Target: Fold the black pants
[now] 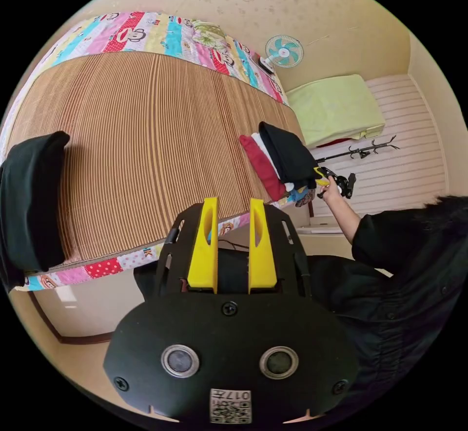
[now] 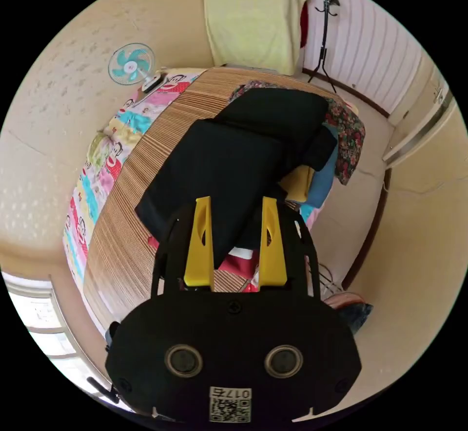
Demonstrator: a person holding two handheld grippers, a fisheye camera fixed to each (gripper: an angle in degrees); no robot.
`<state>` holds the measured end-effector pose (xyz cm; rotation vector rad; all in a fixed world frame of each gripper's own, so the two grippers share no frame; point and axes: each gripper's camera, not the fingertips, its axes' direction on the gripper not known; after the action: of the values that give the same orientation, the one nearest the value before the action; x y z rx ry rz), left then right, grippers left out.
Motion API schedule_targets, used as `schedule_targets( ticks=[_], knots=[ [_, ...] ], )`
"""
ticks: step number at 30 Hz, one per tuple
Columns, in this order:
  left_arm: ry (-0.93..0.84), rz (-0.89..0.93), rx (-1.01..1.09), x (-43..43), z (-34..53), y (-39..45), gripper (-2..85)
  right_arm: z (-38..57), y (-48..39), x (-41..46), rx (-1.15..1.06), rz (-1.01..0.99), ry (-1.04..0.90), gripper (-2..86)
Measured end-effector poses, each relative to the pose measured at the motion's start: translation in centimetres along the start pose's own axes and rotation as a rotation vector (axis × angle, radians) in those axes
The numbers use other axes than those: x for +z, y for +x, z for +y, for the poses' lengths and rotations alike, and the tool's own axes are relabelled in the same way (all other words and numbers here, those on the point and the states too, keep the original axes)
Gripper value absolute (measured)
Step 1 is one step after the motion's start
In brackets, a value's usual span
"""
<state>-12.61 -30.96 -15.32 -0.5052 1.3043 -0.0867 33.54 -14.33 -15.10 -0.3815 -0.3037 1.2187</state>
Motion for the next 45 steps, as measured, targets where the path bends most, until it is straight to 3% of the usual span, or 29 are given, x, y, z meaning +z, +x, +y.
schedule_targets(
  ticks=[2, 4, 5, 8, 10, 12, 15, 19, 23, 25, 27, 29, 32, 35, 39, 45],
  knots=[
    [-0.034, 0.01, 0.01, 2.3, -1.3, 2.0, 9.9, -0.7, 2.9, 2.6, 0.04, -0.199, -0.053, 13.3],
    [-0.056, -0.003, 0.025, 3.6, -2.2, 3.5, 9.9, -0.6, 3.0, 3.7, 0.072, -0.204, -0.033, 9.7],
    [-0.062, -0.018, 0.037, 4.2, -2.7, 4.5, 9.9, -0.2, 1.1, 3.4, -0.02, -0.236, 0.0, 5.6],
    [-0.073, -0.023, 0.07, 5.9, -3.8, 7.1, 9.8, 2.4, -7.7, 2.2, -0.39, -0.391, 0.005, 4.1],
    [-0.086, -0.005, 0.105, 7.3, -4.5, 8.7, 9.3, 4.9, -13.7, 3.9, -0.642, -0.518, -0.139, 3.8],
    [-0.117, -0.001, 0.149, 9.0, -5.1, 10.3, 8.9, 9.5, -19.6, 8.5, -0.903, -0.642, -0.432, 3.5],
    [-0.178, -0.008, 0.185, 11.9, -6.1, 12.7, 8.8, 15.2, -21.6, 11.2, -1.062, -0.654, -0.66, 3.5],
    [-0.196, -0.019, 0.23, 13.8, -6.2, 15.1, 8.8, 16.3, -13.7, 7.2, -0.881, -0.529, -0.397, 6.4],
    [-0.219, -0.069, 0.264, 15.2, -5.3, 16.2, 8.8, 15.7, 5.0, 1.6, -0.315, -0.134, 0.048, 8.4],
    [-0.217, -0.073, 0.275, 15.7, -4.9, 16.6, 8.8, 15.4, 12.2, 0.9, -0.175, -0.093, 0.064, 8.6],
    [-0.221, -0.064, 0.287, 16.4, -4.6, 17.2, 8.9, 14.3, 19.0, 4.2, -0.056, -0.185, -0.128, 12.7],
    [-0.24, -0.043, 0.327, 17.6, -4.2, 18.3, 9.4, 14.4, 22.1, 6.6, -0.05, -0.387, -0.177, 13.1],
    [-0.258, -0.043, 0.426, 18.8, -3.9, 20.8, 9.8, 14.2, 24.2, 7.0, 0.018, -0.576, -0.133, 5.3],
    [-0.219, -0.039, 0.558, 18.7, -4.0, 24.2, 10.0, 14.0, 20.7, 1.3, -0.165, -0.942, -0.033, 3.9],
    [-0.108, -0.108, 0.728, 17.0, -4.7, 29.2, 12.7, 16.3, 8.9, -6.8, -0.643, -0.849, -0.095, 3.0],
    [0.194, -0.436, 0.933, 12.5, -2.9, 35.8, 17.2, 22.4, -2.0, -17.4, -1.023, -1.132, -0.208, 2.2]
  ],
)
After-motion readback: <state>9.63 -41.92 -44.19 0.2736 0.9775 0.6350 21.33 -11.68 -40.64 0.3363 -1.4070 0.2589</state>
